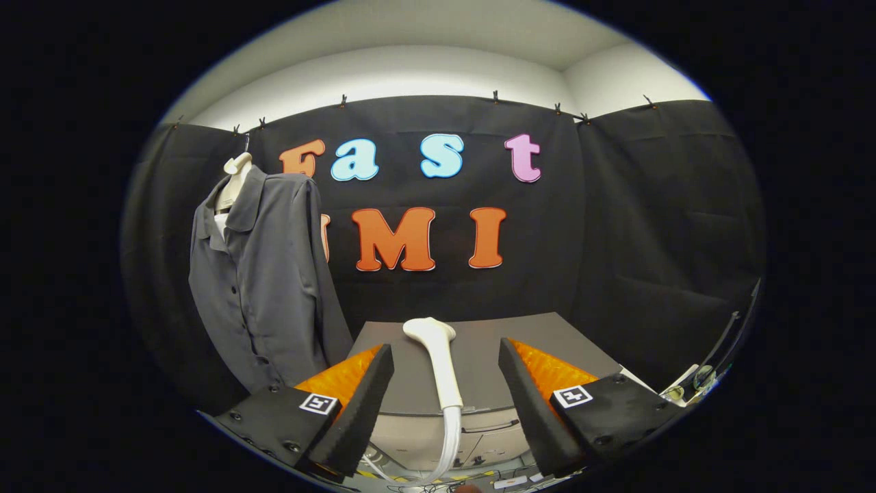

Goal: Iron the clothes twice with a garment steamer, once on the left side and once on the right side.

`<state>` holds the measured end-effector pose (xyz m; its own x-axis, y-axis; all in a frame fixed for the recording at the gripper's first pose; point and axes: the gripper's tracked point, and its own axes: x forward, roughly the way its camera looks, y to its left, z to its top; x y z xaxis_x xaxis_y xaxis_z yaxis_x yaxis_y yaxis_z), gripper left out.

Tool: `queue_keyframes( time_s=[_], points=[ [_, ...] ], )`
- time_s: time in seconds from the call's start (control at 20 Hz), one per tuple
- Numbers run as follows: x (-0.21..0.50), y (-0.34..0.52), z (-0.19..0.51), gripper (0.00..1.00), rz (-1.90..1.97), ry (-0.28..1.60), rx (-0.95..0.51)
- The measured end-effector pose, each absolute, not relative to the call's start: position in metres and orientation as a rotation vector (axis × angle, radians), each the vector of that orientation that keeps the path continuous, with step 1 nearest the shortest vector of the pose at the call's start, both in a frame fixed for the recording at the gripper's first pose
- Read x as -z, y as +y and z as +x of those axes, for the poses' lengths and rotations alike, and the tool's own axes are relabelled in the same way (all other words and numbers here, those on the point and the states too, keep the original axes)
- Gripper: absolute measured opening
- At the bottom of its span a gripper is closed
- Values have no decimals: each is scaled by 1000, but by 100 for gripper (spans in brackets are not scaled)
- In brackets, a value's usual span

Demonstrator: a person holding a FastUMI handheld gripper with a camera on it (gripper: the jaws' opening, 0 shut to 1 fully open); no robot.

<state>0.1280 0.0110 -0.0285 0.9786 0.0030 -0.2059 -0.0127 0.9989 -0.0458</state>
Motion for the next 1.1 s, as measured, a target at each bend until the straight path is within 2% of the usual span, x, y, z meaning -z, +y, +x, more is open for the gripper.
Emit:
queue_keyframes(
  time_s=[0.55,1.1],
  points=[
    [79,0,243,96,-66,456,-33],
    [159,-1,298,97,-78,749,-106]
  ],
)
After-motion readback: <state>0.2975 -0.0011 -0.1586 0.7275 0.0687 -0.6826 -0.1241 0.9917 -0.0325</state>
